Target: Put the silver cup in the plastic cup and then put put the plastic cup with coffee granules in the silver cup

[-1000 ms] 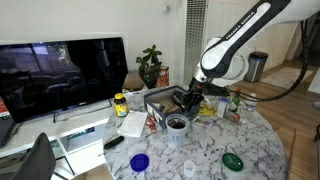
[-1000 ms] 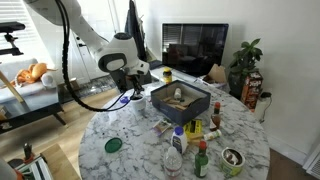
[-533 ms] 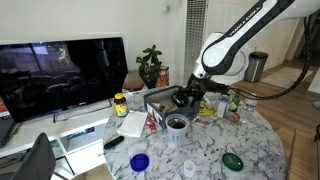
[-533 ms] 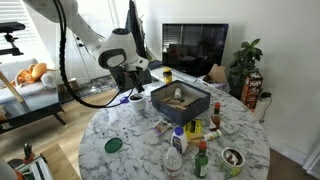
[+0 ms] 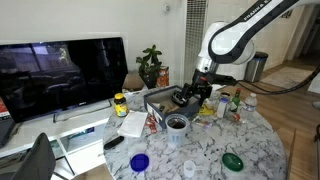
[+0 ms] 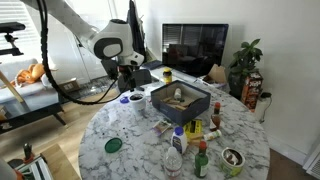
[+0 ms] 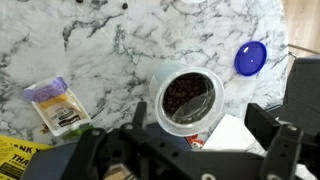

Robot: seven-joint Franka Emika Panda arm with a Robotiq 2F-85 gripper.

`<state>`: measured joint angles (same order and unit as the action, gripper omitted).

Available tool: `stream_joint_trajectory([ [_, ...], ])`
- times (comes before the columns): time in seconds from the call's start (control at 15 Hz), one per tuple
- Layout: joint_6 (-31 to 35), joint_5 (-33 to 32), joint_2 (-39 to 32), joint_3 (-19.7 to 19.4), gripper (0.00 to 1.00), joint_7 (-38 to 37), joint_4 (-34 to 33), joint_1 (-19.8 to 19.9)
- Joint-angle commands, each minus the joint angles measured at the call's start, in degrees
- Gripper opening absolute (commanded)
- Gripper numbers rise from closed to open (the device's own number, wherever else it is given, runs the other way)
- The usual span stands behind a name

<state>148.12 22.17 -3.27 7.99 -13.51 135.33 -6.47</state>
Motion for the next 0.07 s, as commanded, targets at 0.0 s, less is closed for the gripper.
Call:
stream_joint_trajectory([
  [0.0,-0.1,-0.1,0.1,-0.2,1.00,-0.1,0.1,-0.2],
])
